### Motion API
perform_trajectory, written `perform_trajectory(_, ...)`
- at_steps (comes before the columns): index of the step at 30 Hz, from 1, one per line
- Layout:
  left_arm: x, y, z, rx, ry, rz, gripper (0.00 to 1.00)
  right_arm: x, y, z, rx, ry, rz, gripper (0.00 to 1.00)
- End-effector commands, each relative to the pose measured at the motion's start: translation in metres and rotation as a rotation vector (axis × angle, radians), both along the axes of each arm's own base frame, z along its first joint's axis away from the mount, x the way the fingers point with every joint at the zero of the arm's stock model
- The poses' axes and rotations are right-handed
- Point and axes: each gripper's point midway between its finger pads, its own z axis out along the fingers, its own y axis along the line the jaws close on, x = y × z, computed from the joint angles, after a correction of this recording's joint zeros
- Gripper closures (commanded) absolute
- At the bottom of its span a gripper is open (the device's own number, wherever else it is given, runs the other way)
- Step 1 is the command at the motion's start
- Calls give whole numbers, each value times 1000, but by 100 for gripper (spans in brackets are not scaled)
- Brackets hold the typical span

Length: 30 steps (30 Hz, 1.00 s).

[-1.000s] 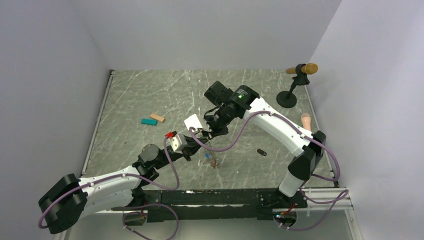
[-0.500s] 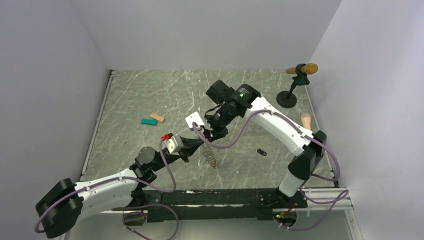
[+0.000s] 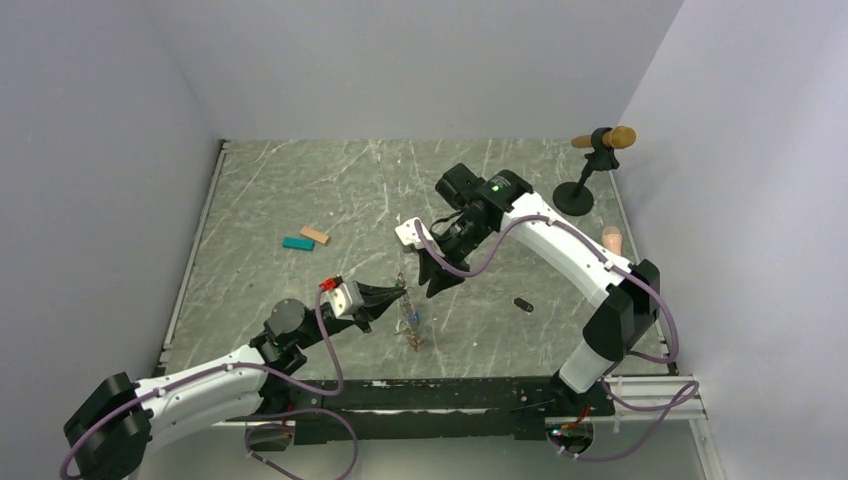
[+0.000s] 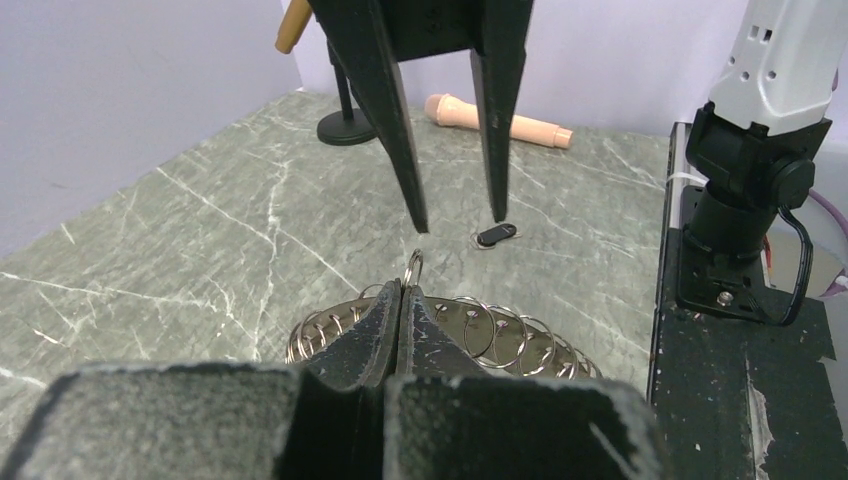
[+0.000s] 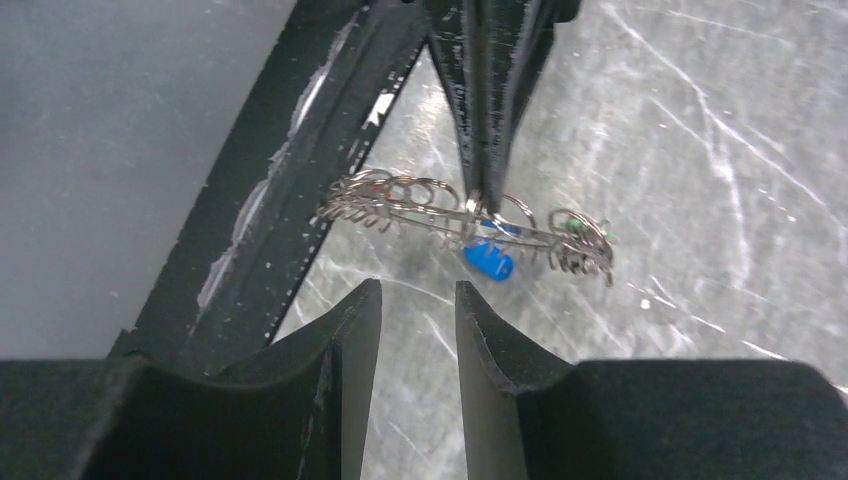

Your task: Put the keys on the keyring

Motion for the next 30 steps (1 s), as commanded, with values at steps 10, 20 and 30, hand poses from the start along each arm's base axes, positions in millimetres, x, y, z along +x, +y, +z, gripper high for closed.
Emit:
perform_trajectory(10, -3, 7, 30, -227, 63, 0, 100, -11, 22, 23, 228, 37, 39, 65)
perform_trajectory(20, -4, 10, 36, -315, 94, -6, 100, -1, 31, 11, 202, 93, -10, 70)
perform_trajectory(30, -3, 11, 40, -337, 94, -4, 100, 3, 34, -1, 172, 124, -36, 86)
